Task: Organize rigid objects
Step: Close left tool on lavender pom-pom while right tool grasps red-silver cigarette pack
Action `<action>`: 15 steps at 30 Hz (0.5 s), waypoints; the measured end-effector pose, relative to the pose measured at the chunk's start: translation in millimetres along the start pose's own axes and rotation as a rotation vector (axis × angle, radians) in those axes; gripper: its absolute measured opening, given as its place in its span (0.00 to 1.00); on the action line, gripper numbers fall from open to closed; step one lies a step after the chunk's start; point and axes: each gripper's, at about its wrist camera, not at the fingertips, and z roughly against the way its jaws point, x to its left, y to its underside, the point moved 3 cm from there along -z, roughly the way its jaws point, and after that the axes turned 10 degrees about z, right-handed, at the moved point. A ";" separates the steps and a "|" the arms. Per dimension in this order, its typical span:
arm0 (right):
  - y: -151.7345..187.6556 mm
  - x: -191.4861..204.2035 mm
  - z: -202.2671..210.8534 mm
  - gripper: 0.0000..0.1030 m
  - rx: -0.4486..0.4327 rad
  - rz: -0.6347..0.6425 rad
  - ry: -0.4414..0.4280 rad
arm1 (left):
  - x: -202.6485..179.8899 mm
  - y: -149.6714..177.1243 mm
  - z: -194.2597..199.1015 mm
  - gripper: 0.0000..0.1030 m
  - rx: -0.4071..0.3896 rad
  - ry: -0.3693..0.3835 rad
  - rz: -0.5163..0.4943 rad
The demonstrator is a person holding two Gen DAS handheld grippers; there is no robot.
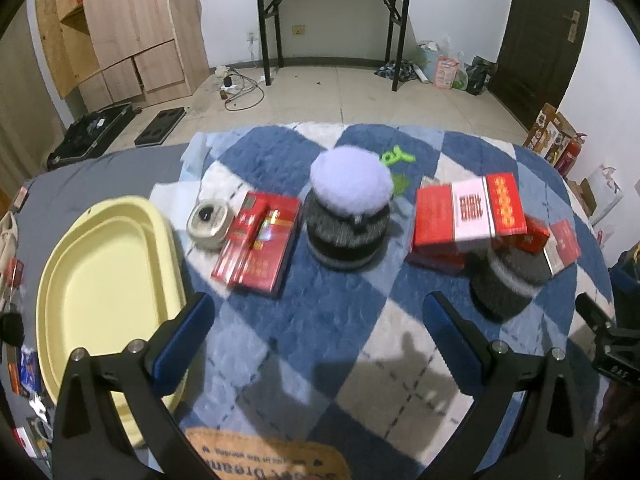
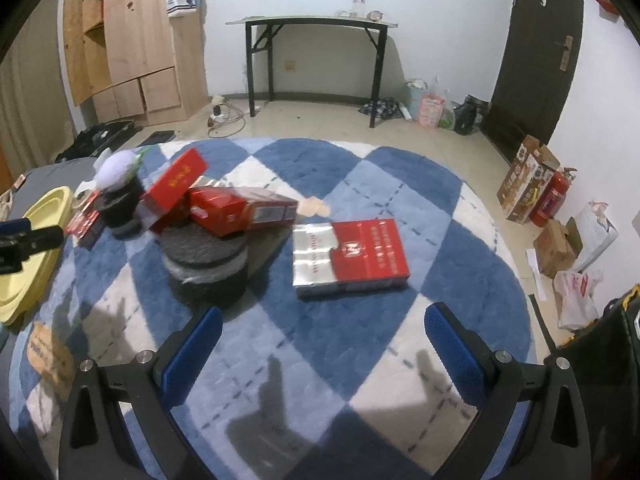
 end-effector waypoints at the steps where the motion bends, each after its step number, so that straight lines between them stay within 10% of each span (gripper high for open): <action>1: -1.1 -1.8 -3.3 1.00 0.001 0.001 0.002 | -1.8 -5.2 -2.1 1.00 0.001 0.002 -0.004; 15: -2.8 -19.6 -57.1 1.00 0.014 0.044 -0.050 | -24.8 -61.0 -58.5 1.00 0.079 0.037 0.007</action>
